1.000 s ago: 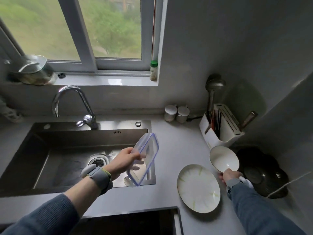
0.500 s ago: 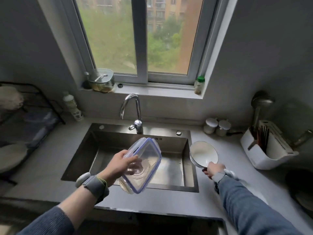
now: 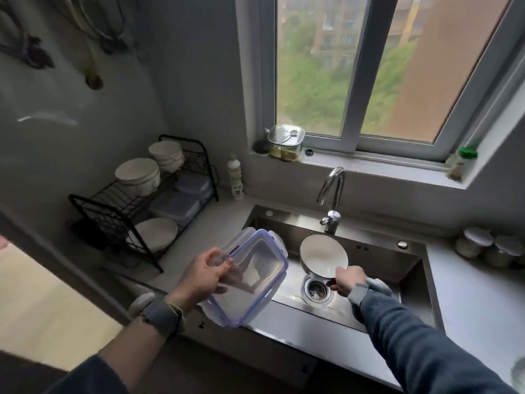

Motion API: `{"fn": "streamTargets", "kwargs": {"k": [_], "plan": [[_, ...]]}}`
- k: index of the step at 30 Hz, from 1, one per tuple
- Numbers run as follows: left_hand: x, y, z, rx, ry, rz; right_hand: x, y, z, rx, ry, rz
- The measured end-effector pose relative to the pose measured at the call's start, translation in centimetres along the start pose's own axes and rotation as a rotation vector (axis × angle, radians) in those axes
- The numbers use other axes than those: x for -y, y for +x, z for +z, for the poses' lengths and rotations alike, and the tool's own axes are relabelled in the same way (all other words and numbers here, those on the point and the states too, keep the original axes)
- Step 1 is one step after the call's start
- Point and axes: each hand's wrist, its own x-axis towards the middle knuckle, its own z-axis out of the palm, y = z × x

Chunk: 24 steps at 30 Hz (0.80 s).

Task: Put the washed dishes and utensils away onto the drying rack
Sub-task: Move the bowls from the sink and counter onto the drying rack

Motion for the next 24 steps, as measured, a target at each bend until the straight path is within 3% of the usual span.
{"fn": "streamTargets", "kwargs": {"k": [4,15,19,24], "plan": [[0.7,0.4,-3.8,-0.082,-0.044,0.01,5.6,-5.9,3.0,0.053,-0.111,-0.094],[0.7,5.1,-8.0,-0.252,-0.182,-0.064,13.4,-1.8,10.3,0.178,-0.202,-0.182],[0.9,8.8,-8.8,-0.33,-0.398,-0.145,15.4,2.3,12.7,0.186,-0.293,-0.204],[2.1,13.1,-8.8,-0.381,-0.491,-0.22,14.6,11.4,15.9,0.278,-0.362,-0.213]]}}
